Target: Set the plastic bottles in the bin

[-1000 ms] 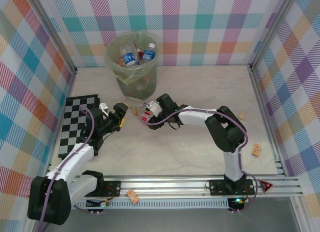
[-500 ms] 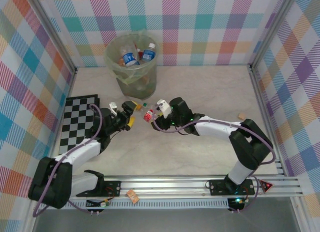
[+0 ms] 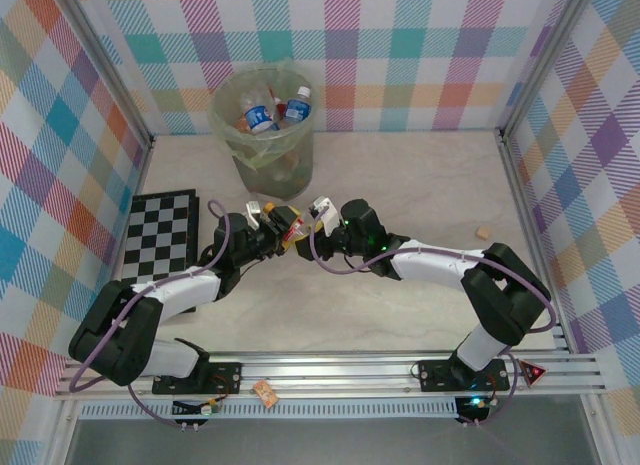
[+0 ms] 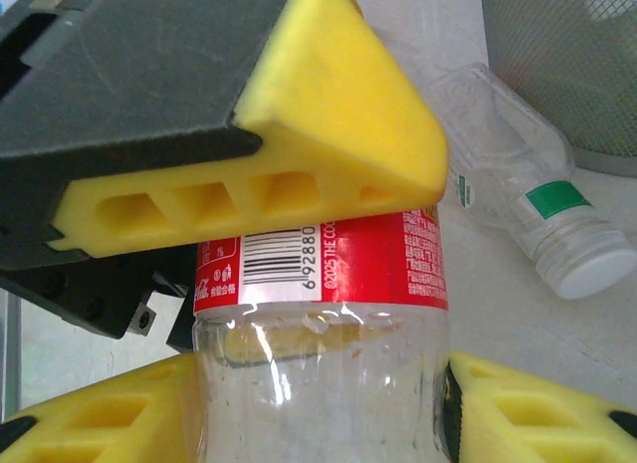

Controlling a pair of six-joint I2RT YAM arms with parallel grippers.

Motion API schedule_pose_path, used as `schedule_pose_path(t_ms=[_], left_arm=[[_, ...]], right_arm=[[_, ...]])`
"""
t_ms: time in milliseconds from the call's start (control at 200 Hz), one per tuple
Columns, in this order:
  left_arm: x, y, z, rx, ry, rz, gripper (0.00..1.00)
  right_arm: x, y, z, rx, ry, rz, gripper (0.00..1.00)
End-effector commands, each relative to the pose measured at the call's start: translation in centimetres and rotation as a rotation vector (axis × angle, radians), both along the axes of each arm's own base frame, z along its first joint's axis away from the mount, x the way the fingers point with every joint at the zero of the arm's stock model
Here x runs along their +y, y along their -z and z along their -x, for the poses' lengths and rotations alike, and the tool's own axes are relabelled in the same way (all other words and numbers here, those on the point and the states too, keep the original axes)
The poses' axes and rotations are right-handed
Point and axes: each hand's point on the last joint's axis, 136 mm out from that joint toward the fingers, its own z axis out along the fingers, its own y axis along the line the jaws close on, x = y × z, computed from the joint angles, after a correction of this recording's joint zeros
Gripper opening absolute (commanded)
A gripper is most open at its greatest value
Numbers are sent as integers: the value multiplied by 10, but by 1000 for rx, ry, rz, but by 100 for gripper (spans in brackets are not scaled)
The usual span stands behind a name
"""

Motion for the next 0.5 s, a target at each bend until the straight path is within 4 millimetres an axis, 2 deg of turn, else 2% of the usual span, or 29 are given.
schedule_pose_path(t_ms=[0,165,320,405,445,495], left_arm=[[-6,-26,-7,-65,-4,36,60],[-7,-27,-9,-64,-2,31,54],[-4,-30,-14,-74,-6,4,51],[3,-42,-21,-96,-13,-27,50],[8,-50,-25,-114,-18,-45,50],[15,-59,-30,-129,-25,-79,49]], right_arm=[[4,-13,1,-22,-4,-44,49],[5,-13,0,-19,-6,-33,55],[2,-22,3,-23,-17,-4,76],[-4,-34,8,-37,-18,4,84],[-9,-41,10,-47,-9,7,94],[-16,-49,14,-55,0,16,96]])
